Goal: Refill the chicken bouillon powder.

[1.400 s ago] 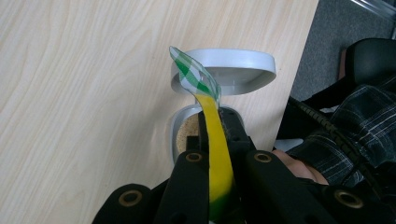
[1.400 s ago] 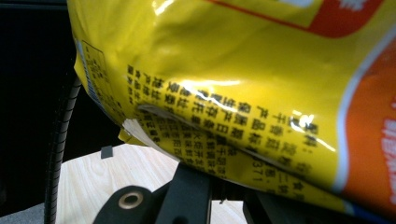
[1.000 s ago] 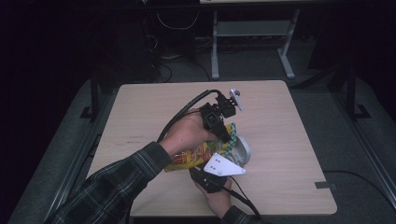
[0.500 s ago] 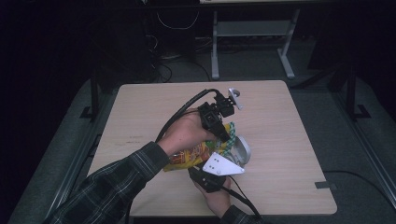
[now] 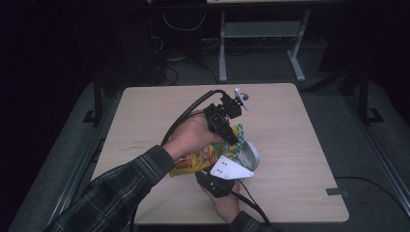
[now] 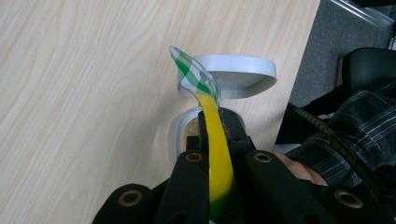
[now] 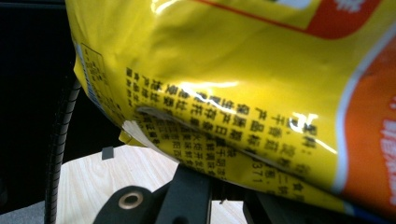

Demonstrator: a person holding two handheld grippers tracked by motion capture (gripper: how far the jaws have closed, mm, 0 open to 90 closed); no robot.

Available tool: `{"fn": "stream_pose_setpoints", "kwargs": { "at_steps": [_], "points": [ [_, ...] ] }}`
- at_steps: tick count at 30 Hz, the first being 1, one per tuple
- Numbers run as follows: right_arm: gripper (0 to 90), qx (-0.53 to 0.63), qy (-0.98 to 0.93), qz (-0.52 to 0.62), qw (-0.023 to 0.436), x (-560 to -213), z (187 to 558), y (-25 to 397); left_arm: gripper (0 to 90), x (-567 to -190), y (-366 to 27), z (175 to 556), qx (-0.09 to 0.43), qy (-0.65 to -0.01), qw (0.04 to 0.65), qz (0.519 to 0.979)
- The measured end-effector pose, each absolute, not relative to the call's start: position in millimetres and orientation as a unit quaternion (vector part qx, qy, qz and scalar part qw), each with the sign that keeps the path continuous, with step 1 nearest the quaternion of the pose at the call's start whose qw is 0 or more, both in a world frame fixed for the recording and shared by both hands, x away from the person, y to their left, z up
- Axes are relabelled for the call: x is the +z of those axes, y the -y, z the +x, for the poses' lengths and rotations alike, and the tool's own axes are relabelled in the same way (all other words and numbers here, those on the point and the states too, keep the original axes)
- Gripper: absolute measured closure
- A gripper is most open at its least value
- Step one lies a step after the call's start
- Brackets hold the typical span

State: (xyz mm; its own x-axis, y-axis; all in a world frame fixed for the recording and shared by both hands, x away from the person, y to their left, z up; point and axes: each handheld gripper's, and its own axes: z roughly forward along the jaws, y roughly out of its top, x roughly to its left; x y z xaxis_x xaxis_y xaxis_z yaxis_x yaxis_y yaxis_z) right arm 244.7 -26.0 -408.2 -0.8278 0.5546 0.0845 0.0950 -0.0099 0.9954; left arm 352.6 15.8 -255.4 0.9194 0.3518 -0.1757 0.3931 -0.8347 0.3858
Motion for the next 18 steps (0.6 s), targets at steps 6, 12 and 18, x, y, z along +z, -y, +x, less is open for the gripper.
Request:
{"fn": "stream_pose_setpoints", "kwargs": {
  "at_steps": [6, 12, 18],
  "points": [
    [90.0, 0.678, -0.674, 0.243, 0.164, -408, 249, 27, 89.6, -254, -11, 356, -0.047, -0.195, 0.198, 0.959],
    [89.9, 0.683, -0.667, 0.250, 0.161, -405, 249, 29, 89.6, -251, -6, 356, -0.044, -0.195, 0.192, 0.961],
    [90.0, 0.685, -0.664, 0.256, 0.158, -404, 250, 30, 89.6, -250, -5, 356, -0.043, -0.195, 0.193, 0.961]
  ]
}}
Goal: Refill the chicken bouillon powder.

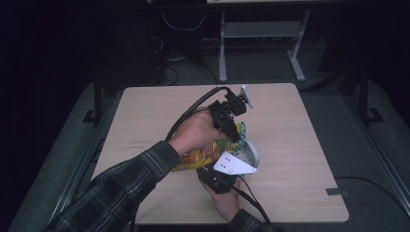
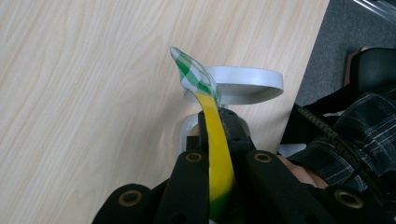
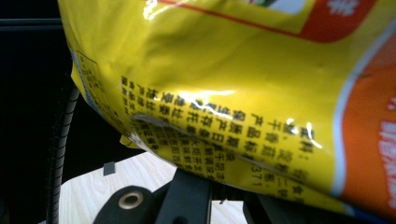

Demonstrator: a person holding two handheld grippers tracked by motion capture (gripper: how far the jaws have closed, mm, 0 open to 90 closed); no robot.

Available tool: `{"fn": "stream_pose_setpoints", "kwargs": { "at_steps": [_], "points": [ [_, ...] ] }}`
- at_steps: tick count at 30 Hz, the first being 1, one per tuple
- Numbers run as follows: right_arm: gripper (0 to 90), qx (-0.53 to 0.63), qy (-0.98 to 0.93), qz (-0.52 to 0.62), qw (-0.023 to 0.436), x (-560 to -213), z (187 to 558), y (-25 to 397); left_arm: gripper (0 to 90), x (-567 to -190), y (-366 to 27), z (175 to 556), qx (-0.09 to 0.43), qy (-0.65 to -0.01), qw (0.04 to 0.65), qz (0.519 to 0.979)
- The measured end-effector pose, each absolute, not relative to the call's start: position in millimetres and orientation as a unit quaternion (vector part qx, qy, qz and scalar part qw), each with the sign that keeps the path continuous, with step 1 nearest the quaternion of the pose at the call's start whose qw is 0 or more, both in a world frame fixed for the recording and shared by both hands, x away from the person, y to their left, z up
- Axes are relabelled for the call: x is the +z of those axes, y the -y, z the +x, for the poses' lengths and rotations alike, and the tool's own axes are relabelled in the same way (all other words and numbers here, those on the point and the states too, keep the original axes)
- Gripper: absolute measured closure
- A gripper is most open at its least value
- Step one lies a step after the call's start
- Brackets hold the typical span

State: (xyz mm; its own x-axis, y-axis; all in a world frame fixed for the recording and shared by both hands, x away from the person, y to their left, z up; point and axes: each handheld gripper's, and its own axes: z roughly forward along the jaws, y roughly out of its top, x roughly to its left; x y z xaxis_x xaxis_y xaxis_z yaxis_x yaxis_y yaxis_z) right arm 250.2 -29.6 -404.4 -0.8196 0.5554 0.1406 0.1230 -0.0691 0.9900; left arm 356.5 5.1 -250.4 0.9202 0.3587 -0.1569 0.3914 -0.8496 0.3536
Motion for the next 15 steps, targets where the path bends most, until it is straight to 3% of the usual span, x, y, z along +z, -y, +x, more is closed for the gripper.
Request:
{"fn": "stream_pose_setpoints", "kwargs": {
  "at_steps": [15],
  "points": [
    [90.0, 0.684, -0.665, 0.255, 0.156, -404.1, 250.0, 28.6, 89.6, -250.2, -7.3, 356.4, -0.043, -0.197, 0.194, 0.960]
  ]
}}
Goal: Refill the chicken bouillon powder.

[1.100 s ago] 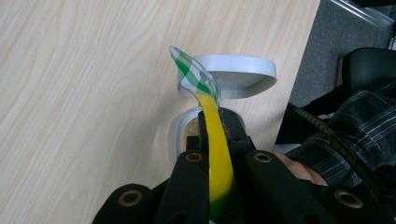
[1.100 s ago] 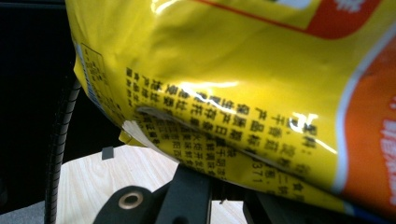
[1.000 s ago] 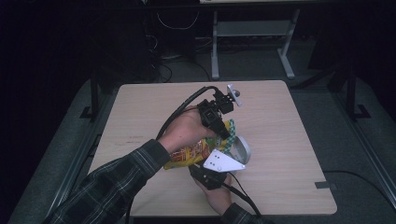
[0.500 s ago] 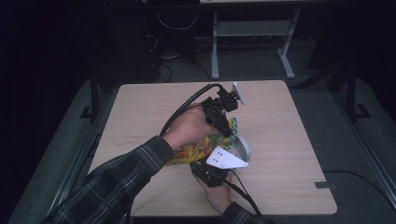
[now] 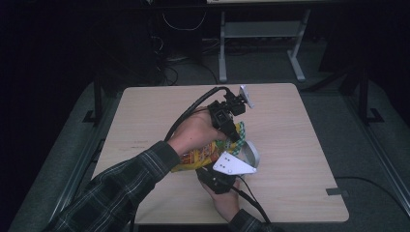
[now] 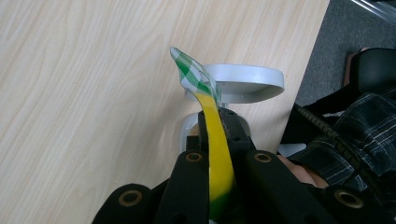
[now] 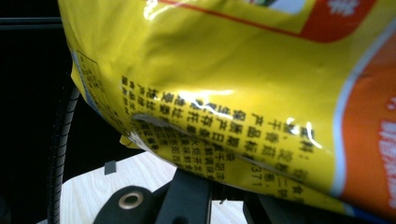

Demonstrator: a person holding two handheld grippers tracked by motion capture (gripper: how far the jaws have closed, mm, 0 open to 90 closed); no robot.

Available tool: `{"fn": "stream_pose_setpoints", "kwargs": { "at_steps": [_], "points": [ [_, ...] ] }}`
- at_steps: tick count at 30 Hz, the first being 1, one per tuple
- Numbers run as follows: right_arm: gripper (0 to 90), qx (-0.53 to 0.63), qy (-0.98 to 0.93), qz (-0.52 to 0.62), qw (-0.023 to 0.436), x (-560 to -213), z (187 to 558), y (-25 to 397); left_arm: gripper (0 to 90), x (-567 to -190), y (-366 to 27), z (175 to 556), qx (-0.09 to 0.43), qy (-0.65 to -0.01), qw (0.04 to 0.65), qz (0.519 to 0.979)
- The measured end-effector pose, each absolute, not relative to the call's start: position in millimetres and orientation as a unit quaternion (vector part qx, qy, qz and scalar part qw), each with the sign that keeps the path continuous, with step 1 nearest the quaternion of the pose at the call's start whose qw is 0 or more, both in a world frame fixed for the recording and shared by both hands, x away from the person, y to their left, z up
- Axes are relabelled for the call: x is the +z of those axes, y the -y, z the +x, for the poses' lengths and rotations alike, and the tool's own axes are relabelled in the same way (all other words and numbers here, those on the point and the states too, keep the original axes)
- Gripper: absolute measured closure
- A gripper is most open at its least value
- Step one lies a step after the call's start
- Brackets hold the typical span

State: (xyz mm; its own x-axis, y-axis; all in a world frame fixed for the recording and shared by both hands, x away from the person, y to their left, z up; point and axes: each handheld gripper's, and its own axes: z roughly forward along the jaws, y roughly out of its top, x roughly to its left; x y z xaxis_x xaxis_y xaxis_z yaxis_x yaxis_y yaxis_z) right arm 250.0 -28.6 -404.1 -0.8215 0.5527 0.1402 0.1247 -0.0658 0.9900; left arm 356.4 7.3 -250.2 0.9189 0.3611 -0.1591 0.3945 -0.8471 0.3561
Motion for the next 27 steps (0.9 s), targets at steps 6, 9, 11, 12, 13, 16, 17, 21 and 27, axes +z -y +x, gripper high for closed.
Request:
{"fn": "stream_pose_setpoints", "kwargs": {
  "at_steps": [6, 9, 11, 12, 13, 16, 17, 21, 27],
  "points": [
    [89.9, 0.684, -0.666, 0.253, 0.158, -403.9, 250.0, 28.4, 89.6, -249.8, -7.7, 356.4, -0.043, -0.196, 0.194, 0.960],
    [89.9, 0.684, -0.666, 0.252, 0.158, -403.9, 249.9, 28.2, 89.6, -250.1, -7.6, 356.1, -0.043, -0.197, 0.193, 0.960],
    [89.9, 0.684, -0.666, 0.252, 0.158, -404.0, 249.9, 28.1, 89.6, -250.2, -7.6, 356.3, -0.043, -0.197, 0.192, 0.960],
    [90.0, 0.684, -0.666, 0.253, 0.157, -404.0, 250.0, 28.1, 89.6, -250.2, -7.8, 356.7, -0.044, -0.197, 0.192, 0.961],
    [89.9, 0.684, -0.666, 0.253, 0.157, -404.1, 250.0, 28.1, 89.6, -250.5, -7.6, 356.6, -0.044, -0.198, 0.193, 0.960],
    [89.9, 0.684, -0.666, 0.253, 0.156, -404.3, 250.2, 28.3, 89.6, -250.8, -7.3, 356.9, -0.043, -0.199, 0.192, 0.960],
    [89.9, 0.684, -0.666, 0.253, 0.156, -404.3, 250.3, 28.4, 89.6, -250.8, -7.3, 356.9, -0.043, -0.199, 0.193, 0.960],
    [89.9, 0.684, -0.666, 0.254, 0.156, -404.4, 250.5, 28.4, 89.6, -250.9, -7.4, 357.1, -0.043, -0.199, 0.192, 0.960],
    [89.9, 0.682, -0.667, 0.253, 0.157, -404.5, 250.0, 27.6, 89.7, -251.2, -9.4, 356.5, -0.043, -0.199, 0.195, 0.959]
  ]
}}
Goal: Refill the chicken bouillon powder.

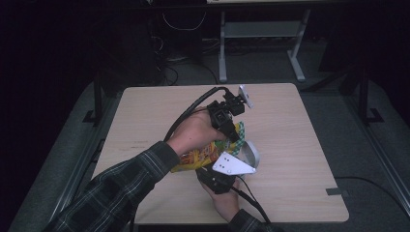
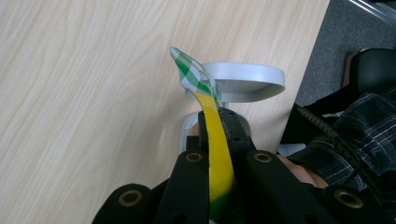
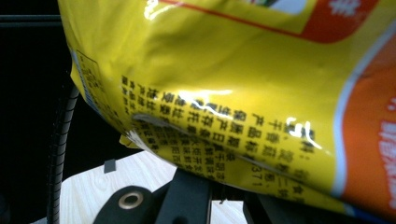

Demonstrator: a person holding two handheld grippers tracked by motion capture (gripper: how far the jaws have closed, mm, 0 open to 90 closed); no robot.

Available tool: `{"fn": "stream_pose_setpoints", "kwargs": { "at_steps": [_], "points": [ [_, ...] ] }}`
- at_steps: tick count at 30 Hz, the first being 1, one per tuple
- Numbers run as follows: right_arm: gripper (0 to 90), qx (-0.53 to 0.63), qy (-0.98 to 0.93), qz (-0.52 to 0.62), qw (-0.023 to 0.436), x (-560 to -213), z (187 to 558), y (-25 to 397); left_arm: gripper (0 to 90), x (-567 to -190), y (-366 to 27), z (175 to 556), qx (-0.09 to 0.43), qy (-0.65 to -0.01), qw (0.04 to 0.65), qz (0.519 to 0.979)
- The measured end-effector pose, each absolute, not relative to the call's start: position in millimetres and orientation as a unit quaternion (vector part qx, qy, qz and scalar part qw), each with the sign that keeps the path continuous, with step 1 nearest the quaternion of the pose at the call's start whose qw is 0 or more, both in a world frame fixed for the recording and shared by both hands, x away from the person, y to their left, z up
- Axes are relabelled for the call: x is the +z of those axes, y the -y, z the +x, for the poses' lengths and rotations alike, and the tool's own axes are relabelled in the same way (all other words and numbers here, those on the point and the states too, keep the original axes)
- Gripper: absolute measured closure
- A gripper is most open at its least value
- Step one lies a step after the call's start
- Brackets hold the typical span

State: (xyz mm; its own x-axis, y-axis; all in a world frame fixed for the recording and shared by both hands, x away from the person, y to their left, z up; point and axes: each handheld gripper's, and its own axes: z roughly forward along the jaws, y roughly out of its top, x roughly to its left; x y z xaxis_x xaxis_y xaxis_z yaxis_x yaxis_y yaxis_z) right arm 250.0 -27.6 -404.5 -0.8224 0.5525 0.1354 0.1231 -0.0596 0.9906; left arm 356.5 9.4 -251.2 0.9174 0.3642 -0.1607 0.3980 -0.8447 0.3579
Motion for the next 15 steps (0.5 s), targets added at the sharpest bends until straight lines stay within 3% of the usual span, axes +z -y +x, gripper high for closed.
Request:
{"fn": "stream_pose_setpoints", "kwargs": {
  "at_steps": [15],
  "points": [
    [89.9, 0.675, -0.676, 0.250, 0.159, -406.3, 248.4, 24.8, 89.7, -253.5, -16.5, 355.6, -0.046, -0.199, 0.208, 0.956]
  ]
}}
